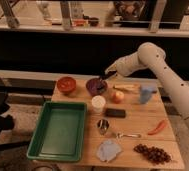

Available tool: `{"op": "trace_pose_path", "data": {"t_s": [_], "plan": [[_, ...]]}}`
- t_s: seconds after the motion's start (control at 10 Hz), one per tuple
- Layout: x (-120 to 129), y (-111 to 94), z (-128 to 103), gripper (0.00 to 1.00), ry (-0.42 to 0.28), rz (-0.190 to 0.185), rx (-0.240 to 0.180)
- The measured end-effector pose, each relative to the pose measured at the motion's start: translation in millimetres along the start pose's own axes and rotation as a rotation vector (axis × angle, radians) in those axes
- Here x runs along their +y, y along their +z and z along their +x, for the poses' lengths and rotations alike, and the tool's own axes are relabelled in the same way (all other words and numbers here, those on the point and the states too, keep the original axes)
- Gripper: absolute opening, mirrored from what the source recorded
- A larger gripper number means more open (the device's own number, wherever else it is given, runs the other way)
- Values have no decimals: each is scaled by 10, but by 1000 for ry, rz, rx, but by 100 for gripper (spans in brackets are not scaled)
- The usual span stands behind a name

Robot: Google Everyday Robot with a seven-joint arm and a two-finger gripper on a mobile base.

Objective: Wipe purple bowl with brush

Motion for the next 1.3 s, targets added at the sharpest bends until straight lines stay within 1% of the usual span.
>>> {"op": "trace_pose_path", "data": {"t_s": [0.1,0.5,0.9,1.2,1.3], "plan": [[15,64,13,0,-3,-6,1],[81,172,103,0,-9,-26,13],[148,356,171,0,-22,-50,25],[211,424,231,0,-26,-64,39],[248,496,248,0,-26,-70,44]]}}
